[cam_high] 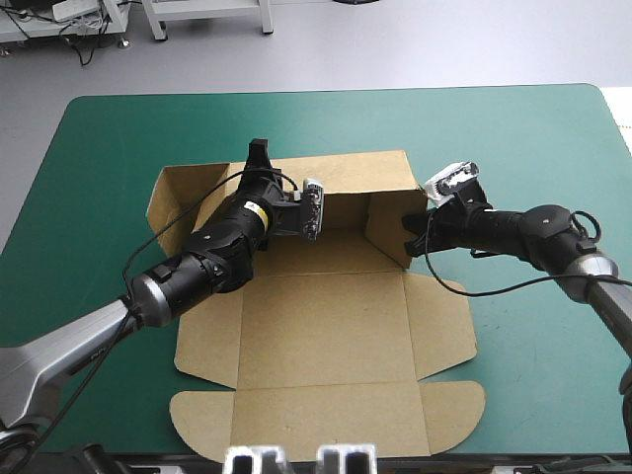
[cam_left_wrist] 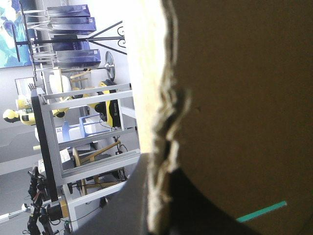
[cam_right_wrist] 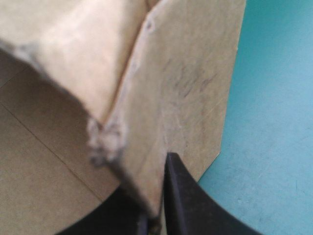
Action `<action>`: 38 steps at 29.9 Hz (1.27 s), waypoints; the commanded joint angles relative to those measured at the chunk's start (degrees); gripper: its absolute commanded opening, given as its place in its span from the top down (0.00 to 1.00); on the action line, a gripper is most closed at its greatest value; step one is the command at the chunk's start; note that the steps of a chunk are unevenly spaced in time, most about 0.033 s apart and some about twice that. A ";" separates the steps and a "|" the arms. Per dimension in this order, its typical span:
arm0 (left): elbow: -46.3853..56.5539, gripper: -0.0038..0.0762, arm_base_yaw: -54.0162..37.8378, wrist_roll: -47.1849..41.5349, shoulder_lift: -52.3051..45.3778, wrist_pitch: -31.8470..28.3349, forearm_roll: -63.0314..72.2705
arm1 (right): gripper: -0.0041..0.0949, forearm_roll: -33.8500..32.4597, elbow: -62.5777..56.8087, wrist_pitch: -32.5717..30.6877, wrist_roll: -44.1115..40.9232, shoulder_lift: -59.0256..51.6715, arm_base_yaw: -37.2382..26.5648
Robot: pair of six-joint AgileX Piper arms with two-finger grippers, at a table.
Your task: Fold the box
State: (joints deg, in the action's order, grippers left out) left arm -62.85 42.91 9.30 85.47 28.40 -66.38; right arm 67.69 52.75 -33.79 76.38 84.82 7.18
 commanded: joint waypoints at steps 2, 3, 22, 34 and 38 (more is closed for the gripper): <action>-1.18 0.95 0.42 -0.50 -1.33 -1.50 0.90 | 0.96 2.23 1.37 1.49 0.07 -1.65 -0.13; -1.18 0.95 0.42 -0.50 -1.24 -1.50 0.67 | 0.96 2.23 1.37 1.26 0.07 -1.65 -0.13; -1.18 0.41 7.70 -18.53 -2.62 -4.49 -0.81 | 0.96 1.70 1.37 1.34 -0.65 -1.65 -0.13; -3.92 0.68 20.91 -18.98 -4.31 4.13 -0.89 | 0.96 1.18 1.37 0.64 -3.32 -1.65 -0.13; -6.31 0.97 20.91 -19.66 -5.49 3.08 -0.79 | 0.96 0.71 1.37 0.22 -3.95 -1.65 -0.13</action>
State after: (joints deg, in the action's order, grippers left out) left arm -65.85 63.37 -8.89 83.21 32.38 -65.00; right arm 67.21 52.86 -31.90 73.70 84.82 7.18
